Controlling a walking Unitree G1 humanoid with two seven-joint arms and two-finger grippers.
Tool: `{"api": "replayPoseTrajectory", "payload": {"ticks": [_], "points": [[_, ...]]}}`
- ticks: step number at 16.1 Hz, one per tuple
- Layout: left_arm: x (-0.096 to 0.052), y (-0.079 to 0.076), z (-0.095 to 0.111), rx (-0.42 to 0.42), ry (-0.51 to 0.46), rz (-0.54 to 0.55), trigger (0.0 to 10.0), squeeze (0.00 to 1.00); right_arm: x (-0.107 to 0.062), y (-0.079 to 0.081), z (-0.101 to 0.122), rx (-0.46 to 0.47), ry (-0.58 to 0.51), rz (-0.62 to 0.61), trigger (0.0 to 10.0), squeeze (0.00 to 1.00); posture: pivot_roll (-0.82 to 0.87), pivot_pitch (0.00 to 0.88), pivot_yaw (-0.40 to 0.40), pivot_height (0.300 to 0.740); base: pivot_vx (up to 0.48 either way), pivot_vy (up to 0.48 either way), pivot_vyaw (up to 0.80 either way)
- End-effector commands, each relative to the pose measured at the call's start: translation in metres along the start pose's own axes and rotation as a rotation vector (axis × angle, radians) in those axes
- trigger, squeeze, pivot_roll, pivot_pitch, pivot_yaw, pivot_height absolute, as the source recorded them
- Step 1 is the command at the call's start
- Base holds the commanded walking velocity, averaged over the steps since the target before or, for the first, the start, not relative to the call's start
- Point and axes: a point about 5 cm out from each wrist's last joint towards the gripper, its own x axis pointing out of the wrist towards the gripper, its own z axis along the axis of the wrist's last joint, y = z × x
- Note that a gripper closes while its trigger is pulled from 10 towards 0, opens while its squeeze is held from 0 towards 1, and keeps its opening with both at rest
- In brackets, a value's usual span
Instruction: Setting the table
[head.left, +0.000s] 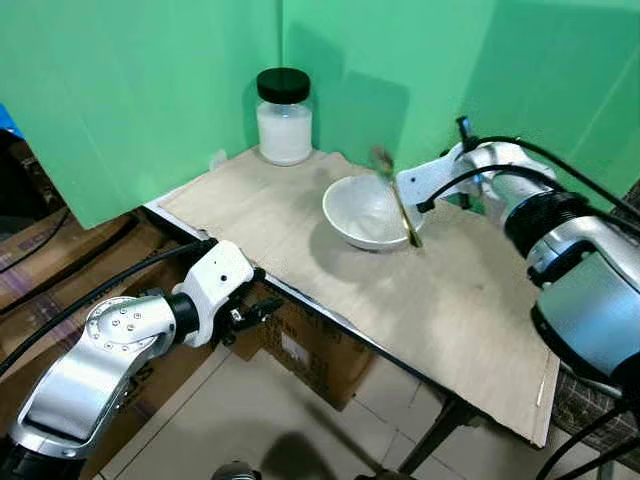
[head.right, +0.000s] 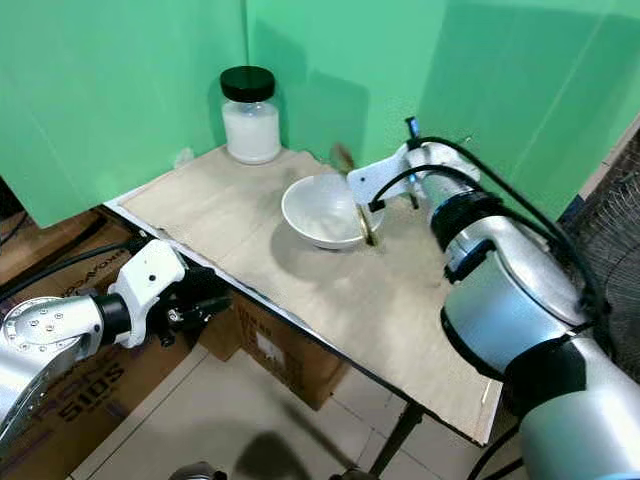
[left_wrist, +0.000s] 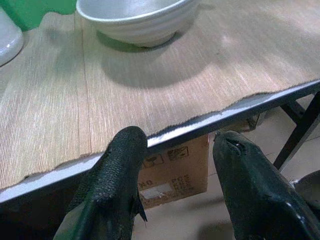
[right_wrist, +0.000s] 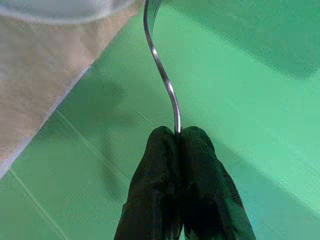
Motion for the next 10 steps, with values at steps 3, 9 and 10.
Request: {"api": "replayPoseTrajectory", "payload": {"ticks": [3,9,10], "points": [[0.004,0.001,0.002,0.018,-0.005,-0.009,10.0,0.00,-0.003,-0.005,-0.013,0.005,0.031,-0.015,0.0,0.00,0.09,0.000,-0.034,0.740,0.000,0.000,0.00],[0.006,-0.002,0.003,0.014,-0.015,-0.004,10.0,0.00,0.005,0.022,0.003,0.072,-0.050,0.051,0.0,0.00,0.10,0.000,-0.049,0.740,0.000,0.000,0.00],[0.006,-0.002,0.003,0.013,-0.015,-0.004,10.0,0.00,0.006,0.025,0.003,0.063,-0.051,0.060,0.0,0.00,0.10,0.000,-0.049,0.740,0.000,0.000,0.00]]}}
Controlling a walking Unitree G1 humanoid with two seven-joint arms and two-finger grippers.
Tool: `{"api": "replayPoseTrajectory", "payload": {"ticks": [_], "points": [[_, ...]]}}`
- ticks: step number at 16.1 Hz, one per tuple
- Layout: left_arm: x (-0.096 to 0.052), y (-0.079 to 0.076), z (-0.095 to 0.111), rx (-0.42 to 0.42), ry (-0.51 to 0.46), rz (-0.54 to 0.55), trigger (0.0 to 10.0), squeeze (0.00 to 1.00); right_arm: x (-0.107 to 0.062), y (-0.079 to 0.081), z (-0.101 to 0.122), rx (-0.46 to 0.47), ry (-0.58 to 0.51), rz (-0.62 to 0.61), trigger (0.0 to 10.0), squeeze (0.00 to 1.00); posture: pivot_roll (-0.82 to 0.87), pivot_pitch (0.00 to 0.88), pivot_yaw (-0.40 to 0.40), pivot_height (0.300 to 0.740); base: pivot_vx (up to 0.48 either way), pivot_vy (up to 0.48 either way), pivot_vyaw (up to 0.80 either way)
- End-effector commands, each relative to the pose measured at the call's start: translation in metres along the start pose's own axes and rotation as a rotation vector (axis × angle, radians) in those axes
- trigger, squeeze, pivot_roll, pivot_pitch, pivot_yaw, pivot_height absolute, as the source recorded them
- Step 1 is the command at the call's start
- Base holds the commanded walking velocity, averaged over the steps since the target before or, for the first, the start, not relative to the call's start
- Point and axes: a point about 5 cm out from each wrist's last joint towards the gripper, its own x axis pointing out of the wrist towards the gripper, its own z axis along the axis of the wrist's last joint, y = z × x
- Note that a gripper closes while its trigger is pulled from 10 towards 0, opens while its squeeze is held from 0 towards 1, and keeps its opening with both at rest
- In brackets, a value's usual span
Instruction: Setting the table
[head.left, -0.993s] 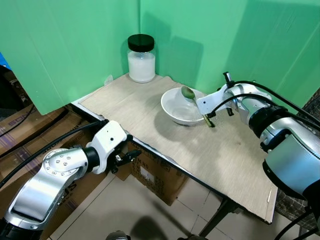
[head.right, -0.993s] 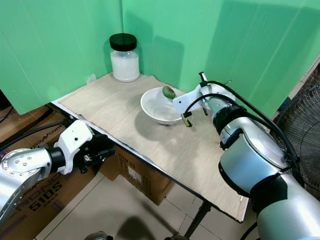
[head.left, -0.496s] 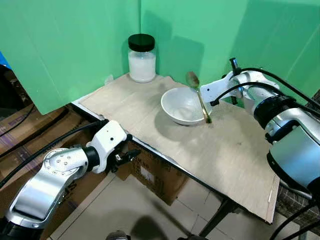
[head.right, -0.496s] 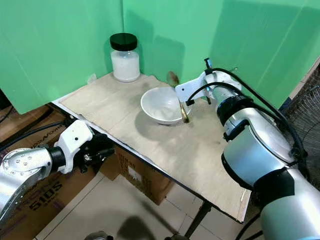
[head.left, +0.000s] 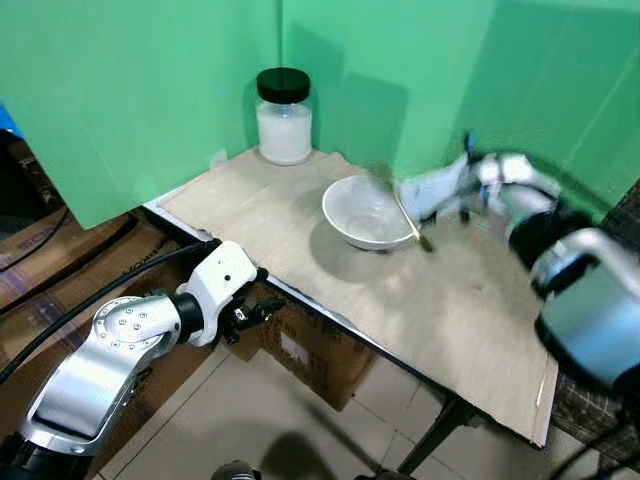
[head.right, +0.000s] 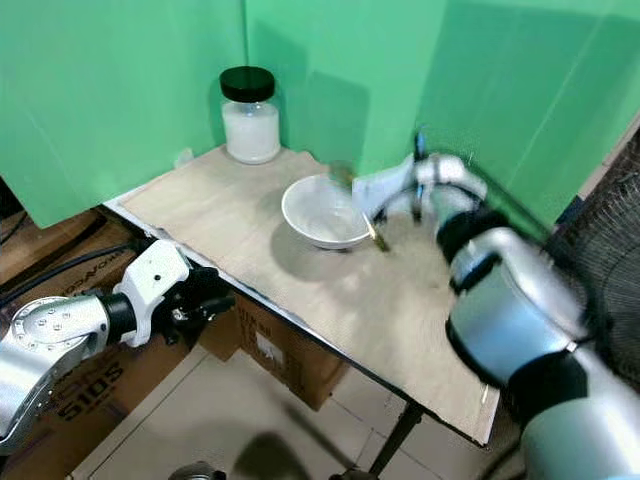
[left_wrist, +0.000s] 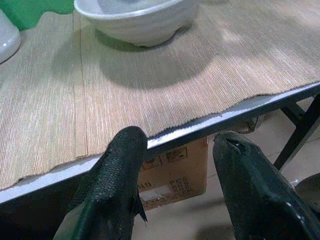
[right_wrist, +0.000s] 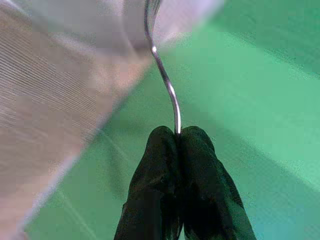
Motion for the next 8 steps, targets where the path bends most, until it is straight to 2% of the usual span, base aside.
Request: {"api": "replayPoseTrajectory", "payload": {"ticks": [1,5,8], "points": [[0.000,0.000,0.003,0.019,-0.003,-0.002,10.0,0.00,-0.002,-0.002,-0.007,-0.021,0.013,-0.006,0.0,0.00,0.10,0.000,-0.044,0.740,0.000,0.000,0.00],[0.001,0.002,0.003,0.023,-0.001,-0.004,10.0,0.00,-0.005,-0.008,-0.016,-0.020,0.044,-0.024,0.0,0.00,0.09,0.000,-0.036,0.740,0.000,0.000,0.00],[0.001,0.002,0.004,0.028,-0.001,-0.005,10.0,0.00,-0.015,-0.030,-0.032,0.058,0.078,-0.086,0.0,0.00,0.10,0.000,-0.037,0.740,0.000,0.000,0.00]]}}
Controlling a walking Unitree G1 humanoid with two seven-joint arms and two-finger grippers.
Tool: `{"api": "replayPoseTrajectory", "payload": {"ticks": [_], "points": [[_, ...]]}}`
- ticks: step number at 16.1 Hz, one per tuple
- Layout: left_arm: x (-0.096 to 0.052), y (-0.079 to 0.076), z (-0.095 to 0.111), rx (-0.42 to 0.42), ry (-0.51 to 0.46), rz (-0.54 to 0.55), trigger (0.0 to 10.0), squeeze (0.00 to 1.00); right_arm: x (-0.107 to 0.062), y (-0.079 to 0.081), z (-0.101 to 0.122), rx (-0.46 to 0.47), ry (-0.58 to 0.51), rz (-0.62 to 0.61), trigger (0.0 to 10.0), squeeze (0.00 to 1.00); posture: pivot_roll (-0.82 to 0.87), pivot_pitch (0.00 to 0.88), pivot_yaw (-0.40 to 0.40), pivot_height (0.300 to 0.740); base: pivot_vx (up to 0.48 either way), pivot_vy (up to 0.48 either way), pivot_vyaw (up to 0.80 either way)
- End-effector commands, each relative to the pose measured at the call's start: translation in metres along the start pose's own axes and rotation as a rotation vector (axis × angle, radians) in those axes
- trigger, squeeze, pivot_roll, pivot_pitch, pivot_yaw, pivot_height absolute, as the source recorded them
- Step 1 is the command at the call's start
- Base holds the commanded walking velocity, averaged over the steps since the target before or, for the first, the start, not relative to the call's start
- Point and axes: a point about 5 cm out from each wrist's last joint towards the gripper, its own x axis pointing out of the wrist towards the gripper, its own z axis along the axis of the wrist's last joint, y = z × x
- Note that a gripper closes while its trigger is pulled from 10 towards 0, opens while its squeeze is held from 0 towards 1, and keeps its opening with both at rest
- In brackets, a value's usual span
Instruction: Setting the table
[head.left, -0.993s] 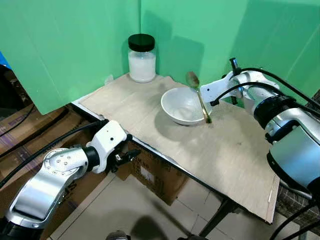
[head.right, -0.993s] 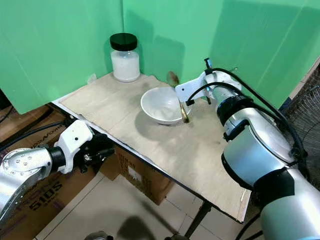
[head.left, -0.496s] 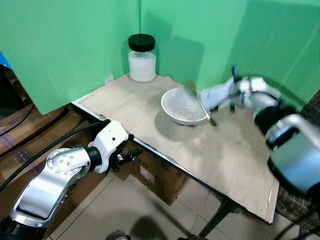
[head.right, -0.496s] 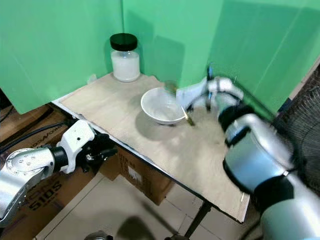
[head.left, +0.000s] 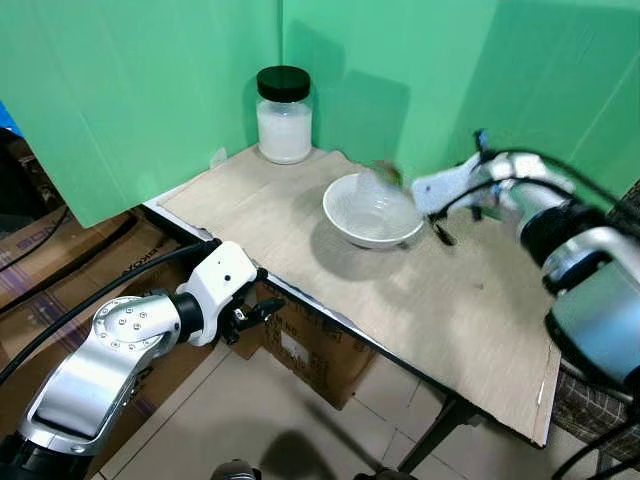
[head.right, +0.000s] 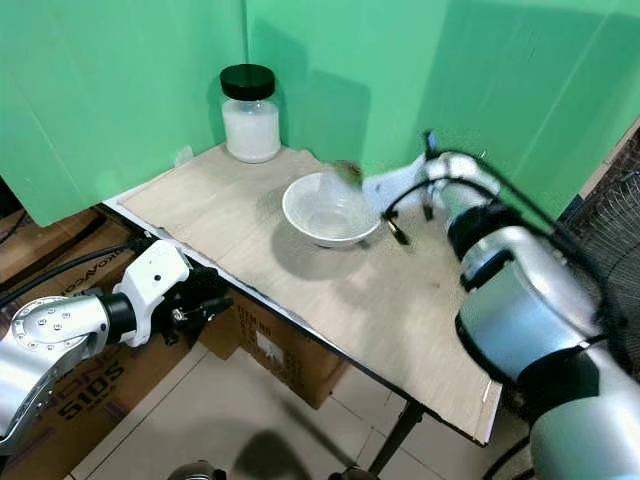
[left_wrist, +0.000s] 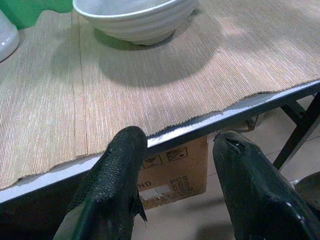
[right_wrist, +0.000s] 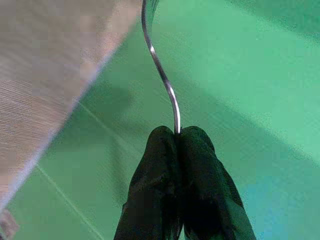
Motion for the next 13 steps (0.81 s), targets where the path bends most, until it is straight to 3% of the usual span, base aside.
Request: {"api": "replayPoseTrajectory", "payload": {"ticks": [1,4,8,10,11,12,13], "points": [[0.001,0.002,0.004,0.023,-0.004,-0.005,10.0,0.00,-0.007,-0.018,-0.010,0.049,0.017,-0.052,0.0,0.00,0.09,0.000,-0.035,0.740,0.000,0.000,0.00],[0.001,0.003,0.004,0.028,0.000,-0.004,10.0,0.00,-0.013,-0.033,-0.013,0.066,0.016,-0.122,0.0,0.00,0.09,0.000,-0.034,0.740,0.000,0.000,0.00],[0.003,0.002,0.004,0.027,-0.003,-0.003,10.0,0.00,0.000,0.000,0.011,0.018,-0.057,-0.012,0.0,0.00,0.10,0.000,-0.039,0.740,0.000,0.000,0.00],[0.001,0.002,0.003,0.027,0.000,0.000,10.0,0.00,0.000,-0.001,0.012,0.062,-0.066,-0.036,0.0,0.00,0.10,0.000,-0.039,0.740,0.000,0.000,0.00],[0.001,0.002,0.004,0.027,0.001,0.002,10.0,0.00,0.000,-0.003,0.013,0.096,-0.078,-0.045,0.0,0.00,0.10,0.000,-0.039,0.740,0.000,0.000,0.00],[0.001,0.004,0.005,0.026,-0.006,0.013,10.0,0.00,-0.002,-0.009,0.017,0.238,-0.143,-0.067,0.0,0.00,0.10,0.000,-0.039,0.740,0.000,0.000,0.00],[0.001,0.005,0.007,0.020,-0.021,0.032,10.0,0.00,-0.005,-0.017,0.024,0.456,-0.256,-0.078,0.0,0.00,0.11,0.000,-0.052,0.740,0.000,0.000,0.00]]}}
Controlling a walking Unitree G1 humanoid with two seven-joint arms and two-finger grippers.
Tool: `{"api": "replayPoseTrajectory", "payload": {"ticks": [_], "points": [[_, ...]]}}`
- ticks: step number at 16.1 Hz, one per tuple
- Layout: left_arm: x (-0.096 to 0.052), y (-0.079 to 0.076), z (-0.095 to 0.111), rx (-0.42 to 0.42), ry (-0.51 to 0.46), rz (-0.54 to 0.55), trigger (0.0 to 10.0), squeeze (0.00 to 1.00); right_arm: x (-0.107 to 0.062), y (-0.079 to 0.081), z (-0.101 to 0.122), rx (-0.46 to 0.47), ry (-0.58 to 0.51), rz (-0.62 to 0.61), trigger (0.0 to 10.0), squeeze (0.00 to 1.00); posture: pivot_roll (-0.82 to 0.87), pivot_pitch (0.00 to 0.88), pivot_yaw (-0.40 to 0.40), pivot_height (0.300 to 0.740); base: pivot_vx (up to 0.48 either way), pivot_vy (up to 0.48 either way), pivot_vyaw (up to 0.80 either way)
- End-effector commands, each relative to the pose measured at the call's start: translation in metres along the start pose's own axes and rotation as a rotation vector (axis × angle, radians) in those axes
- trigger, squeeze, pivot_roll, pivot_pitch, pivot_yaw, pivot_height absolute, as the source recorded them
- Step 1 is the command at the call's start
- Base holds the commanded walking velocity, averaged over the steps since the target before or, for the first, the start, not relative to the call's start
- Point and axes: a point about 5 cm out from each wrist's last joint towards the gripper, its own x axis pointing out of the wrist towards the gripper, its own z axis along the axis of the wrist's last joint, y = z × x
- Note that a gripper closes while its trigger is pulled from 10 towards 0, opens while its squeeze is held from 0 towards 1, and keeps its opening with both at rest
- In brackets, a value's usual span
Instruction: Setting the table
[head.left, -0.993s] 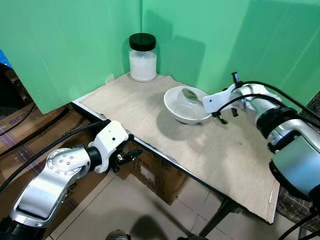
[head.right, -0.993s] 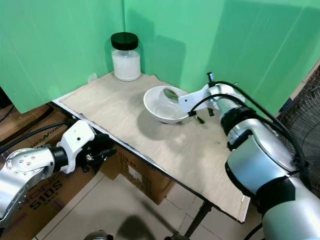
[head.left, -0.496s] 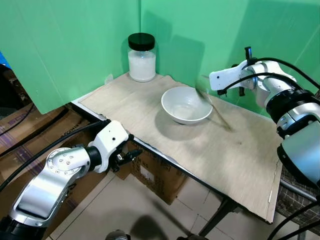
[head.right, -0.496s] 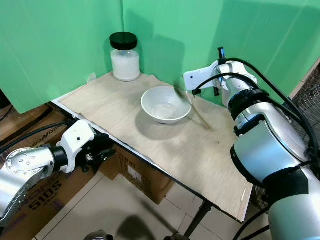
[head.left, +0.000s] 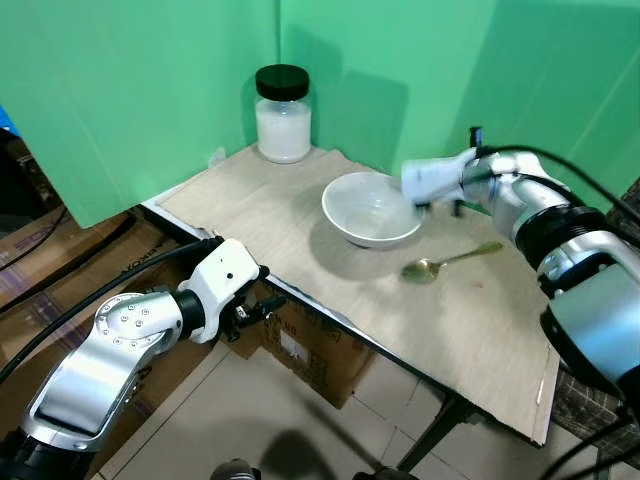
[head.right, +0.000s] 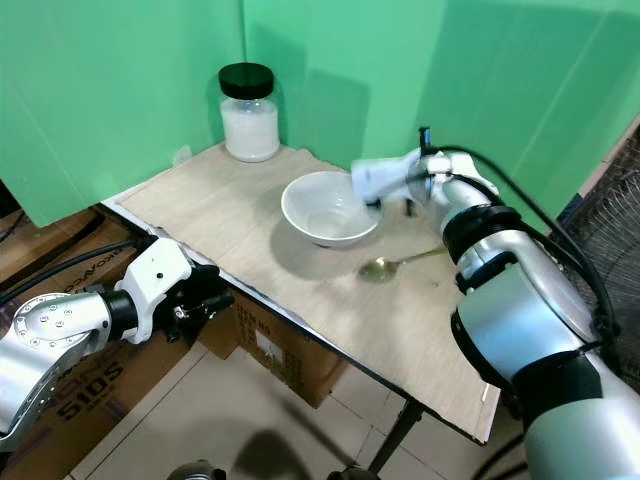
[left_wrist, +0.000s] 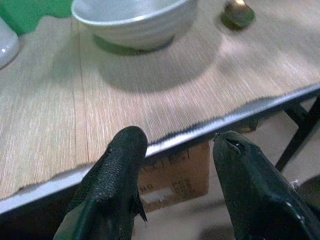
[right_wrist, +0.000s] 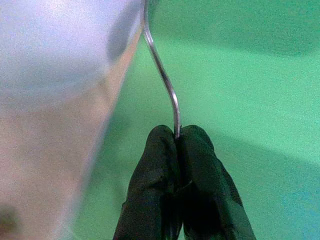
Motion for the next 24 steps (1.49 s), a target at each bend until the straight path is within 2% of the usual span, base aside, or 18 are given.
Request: {"api": "replayPoseTrajectory", "payload": {"ticks": [1,2,3,4,5,7,9,10,11,12,13,14,16,17,19,20,21,24], "points": [[-0.001,0.006,0.006,0.001,-0.039,0.052,10.0,0.00,-0.005,-0.014,0.018,0.335,-0.185,-0.023,0.0,0.00,0.12,0.000,-0.060,0.740,0.000,0.000,0.00],[0.000,0.006,0.007,-0.002,-0.050,0.063,10.0,0.00,-0.006,-0.015,0.021,0.412,-0.226,-0.017,0.0,0.00,0.12,0.000,-0.060,0.740,0.000,0.000,0.00],[0.002,0.010,0.016,-0.012,-0.109,0.124,10.0,0.00,-0.010,-0.019,0.030,0.679,-0.382,-0.017,0.0,0.00,0.12,0.000,-0.063,0.740,0.000,0.000,0.00],[0.004,0.014,0.024,-0.025,-0.160,0.193,10.0,0.00,-0.016,-0.019,0.033,0.858,-0.511,-0.036,0.0,0.00,0.12,0.000,-0.062,0.740,0.000,0.000,0.00],[0.005,0.016,0.029,-0.032,-0.195,0.241,10.0,0.00,-0.025,-0.014,0.033,0.986,-0.607,-0.048,0.0,0.00,0.12,0.000,-0.057,0.740,0.000,0.000,0.00],[0.006,0.021,0.038,-0.071,-0.256,0.366,10.0,0.00,-0.046,-0.001,0.026,1.182,-0.723,-0.081,0.0,0.00,0.12,0.000,-0.048,0.740,0.000,0.000,0.00],[0.002,0.015,0.048,-0.162,-0.337,0.448,10.0,0.00,-0.080,0.030,0.021,1.315,-0.741,-0.142,0.0,0.00,0.12,0.000,-0.043,0.740,0.000,0.000,0.00],[-0.002,0.010,0.049,-0.217,-0.359,0.492,10.0,0.00,-0.099,0.052,0.024,1.324,-0.730,-0.154,9.6,0.00,0.12,0.000,-0.044,0.740,0.000,0.000,0.00],[-0.004,0.009,0.049,-0.229,-0.363,0.505,10.0,0.00,-0.104,0.058,0.025,1.313,-0.721,-0.157,9.6,0.00,0.12,0.000,-0.044,0.740,0.000,0.000,0.00],[-0.006,0.005,0.040,-0.236,-0.325,0.552,10.0,0.00,-0.114,0.073,0.021,1.363,-0.657,-0.234,10.0,0.00,0.11,0.000,-0.038,0.740,0.000,0.000,0.00],[-0.007,0.005,0.035,-0.240,-0.294,0.572,10.0,0.00,-0.117,0.079,0.018,1.404,-0.625,-0.259,10.0,0.00,0.11,0.000,-0.038,0.740,0.000,0.000,0.00],[-0.003,0.011,0.031,-0.200,-0.256,0.619,10.0,0.00,-0.120,0.091,0.015,1.435,-0.564,-0.314,10.0,0.00,0.11,0.000,-0.035,0.740,0.000,0.000,-0.80],[0.001,0.015,0.039,-0.204,-0.293,0.624,10.0,0.00,-0.121,0.085,0.018,1.448,-0.558,-0.373,10.0,0.00,0.12,0.000,-0.031,0.740,0.000,0.000,-0.80],[0.002,0.012,0.042,-0.188,-0.294,0.608,10.0,0.00,-0.124,0.083,0.021,1.448,-0.546,-0.386,10.0,0.00,0.12,0.000,-0.032,0.740,0.000,0.000,-0.80],[0.003,0.008,0.040,-0.225,-0.285,0.619,10.0,0.00,-0.122,0.084,0.026,1.426,-0.499,-0.397,10.0,0.00,0.12,0.000,-0.044,0.740,0.000,0.000,-0.80],[0.005,0.009,0.040,-0.219,-0.275,0.626,10.0,0.00,-0.122,0.082,0.026,1.323,-0.476,-0.420,10.0,0.00,0.12,0.000,-0.041,0.740,0.000,0.000,-0.80],[0.008,0.007,0.042,-0.202,-0.276,0.606,10.0,0.00,-0.122,0.081,0.025,1.367,-0.451,-0.440,10.0,0.00,0.12,0.000,-0.042,0.740,0.000,0.000,-0.80],[0.009,0.003,0.037,-0.244,-0.286,0.569,10.0,0.00,-0.123,0.085,0.022,1.458,-0.429,-0.435,10.0,0.00,0.10,0.000,-0.025,0.740,0.000,0.000,-0.80]]}}
